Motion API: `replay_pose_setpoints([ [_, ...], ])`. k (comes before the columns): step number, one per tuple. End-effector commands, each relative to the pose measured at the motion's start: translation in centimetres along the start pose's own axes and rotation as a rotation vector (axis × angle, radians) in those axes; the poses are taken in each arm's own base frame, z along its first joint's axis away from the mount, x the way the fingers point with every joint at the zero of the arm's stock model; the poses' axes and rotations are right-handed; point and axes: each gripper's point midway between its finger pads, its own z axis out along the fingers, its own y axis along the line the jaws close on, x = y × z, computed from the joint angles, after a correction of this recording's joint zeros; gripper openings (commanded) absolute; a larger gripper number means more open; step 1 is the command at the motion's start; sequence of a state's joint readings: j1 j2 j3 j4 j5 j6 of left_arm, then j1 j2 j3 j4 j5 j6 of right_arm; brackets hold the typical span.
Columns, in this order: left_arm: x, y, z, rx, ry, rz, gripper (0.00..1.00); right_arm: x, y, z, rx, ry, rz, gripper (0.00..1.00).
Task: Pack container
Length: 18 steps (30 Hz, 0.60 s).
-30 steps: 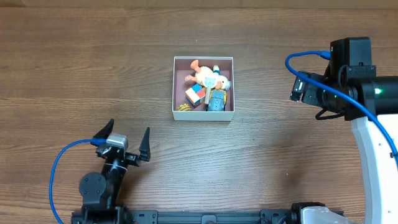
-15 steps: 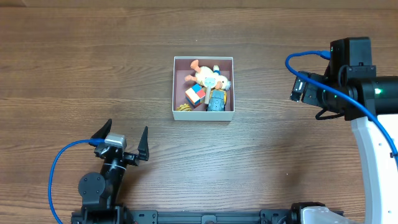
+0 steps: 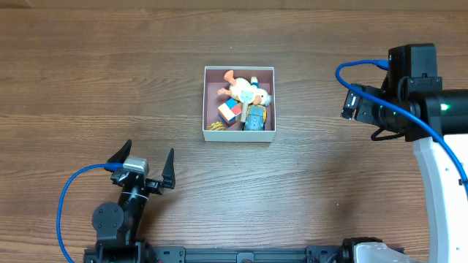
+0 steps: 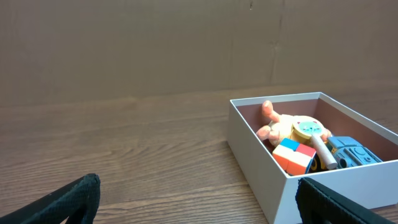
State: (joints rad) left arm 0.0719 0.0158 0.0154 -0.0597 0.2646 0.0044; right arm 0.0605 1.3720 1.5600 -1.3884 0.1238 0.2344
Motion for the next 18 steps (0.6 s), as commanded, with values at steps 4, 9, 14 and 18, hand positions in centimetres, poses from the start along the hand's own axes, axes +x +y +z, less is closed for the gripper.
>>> replay_pose_setpoints([
  [4, 0.0, 0.3, 0.0, -0.016, -0.008, 0.020, 1.00, -0.2, -0.2, -0.1, 0.012, -0.011, -0.002, 1.00],
  [9, 0.1, 0.3, 0.0, -0.016, -0.007, 0.020, 1.00, -0.2, -0.3, -1.1, 0.002, -0.042, 0.002, 1.00],
  [14, 0.1, 0.3, 0.0, -0.016, -0.007, 0.020, 1.00, -0.4, -1.1, -4.7, -0.016, -0.175, 0.019, 1.00],
  [18, 0.1, 0.3, 0.0, -0.016, -0.007, 0.020, 1.00, -0.9, -0.8, -9.1, -0.113, -0.374, 0.046, 1.00],
])
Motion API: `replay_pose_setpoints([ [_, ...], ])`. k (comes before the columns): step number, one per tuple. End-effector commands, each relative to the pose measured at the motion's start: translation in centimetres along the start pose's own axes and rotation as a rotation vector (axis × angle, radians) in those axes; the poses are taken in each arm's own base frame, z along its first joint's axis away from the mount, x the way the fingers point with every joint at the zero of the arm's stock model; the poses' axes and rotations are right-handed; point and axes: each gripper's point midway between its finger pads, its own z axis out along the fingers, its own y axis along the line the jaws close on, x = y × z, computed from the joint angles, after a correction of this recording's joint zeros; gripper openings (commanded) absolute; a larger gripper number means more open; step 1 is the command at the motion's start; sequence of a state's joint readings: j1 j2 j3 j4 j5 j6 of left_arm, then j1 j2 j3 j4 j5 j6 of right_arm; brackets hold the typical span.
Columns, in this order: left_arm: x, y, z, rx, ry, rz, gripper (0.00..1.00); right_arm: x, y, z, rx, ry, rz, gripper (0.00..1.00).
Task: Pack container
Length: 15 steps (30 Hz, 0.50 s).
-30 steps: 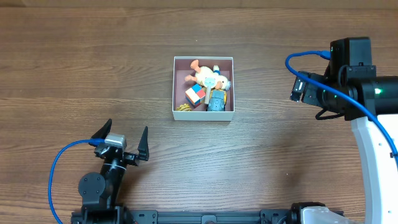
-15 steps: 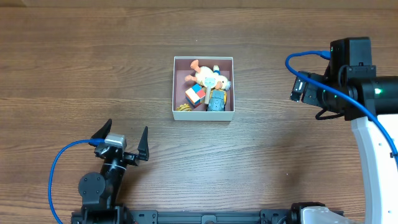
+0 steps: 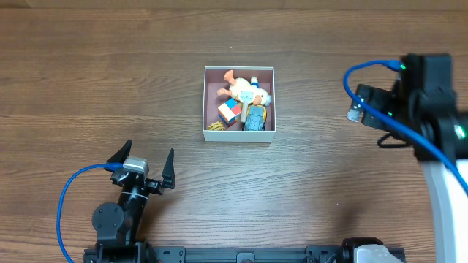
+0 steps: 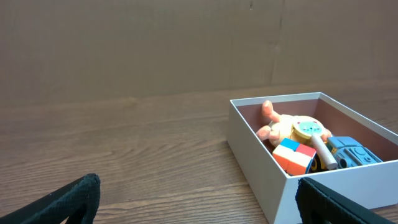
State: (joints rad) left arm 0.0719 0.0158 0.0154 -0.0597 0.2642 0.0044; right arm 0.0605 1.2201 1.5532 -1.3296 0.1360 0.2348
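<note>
A white open box [image 3: 238, 135] stands at the table's centre, and the left wrist view shows it as the box [image 4: 255, 162] at the right. Inside it lie a peach plush toy [image 3: 238, 86], a red, white and blue cube [image 3: 229, 112] and a blue toy [image 3: 255, 119]. My left gripper [image 3: 151, 147] sits near the front left, open and empty, its fingers pointing toward the box; the left wrist view shows the same gripper [image 4: 198, 199] wide apart over bare wood. My right gripper [image 3: 356, 109] hangs right of the box, with its jaws too small to read.
Wood-grain table [image 3: 88, 73] all around the box. A blue cable [image 3: 69, 197] loops by the left arm's base, and another blue cable [image 3: 365, 69] arcs over the right arm. A brown wall backs the table in the left wrist view.
The right arm has shifted a little to the right and toward the front, farther from the box. The left gripper, the box and its toys have not moved.
</note>
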Motion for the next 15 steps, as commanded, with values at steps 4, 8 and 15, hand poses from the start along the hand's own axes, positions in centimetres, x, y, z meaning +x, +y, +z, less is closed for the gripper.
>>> replay_pose_setpoints([
  [4, 0.0, 0.3, 0.0, -0.016, -0.008, 0.020, 1.00, -1.0, -0.3, -7.1, -0.133, -0.376, 0.048, 1.00],
  [8, 0.0, 0.3, 0.0, -0.016, -0.008, 0.020, 1.00, 1.0, -0.3, -9.0, -0.235, -0.551, 0.055, 1.00],
  [15, 0.0, 0.3, 0.0, -0.016, -0.008, 0.020, 1.00, 6.3, -1.3, -7.1, -0.294, -0.652, 0.056, 1.00],
])
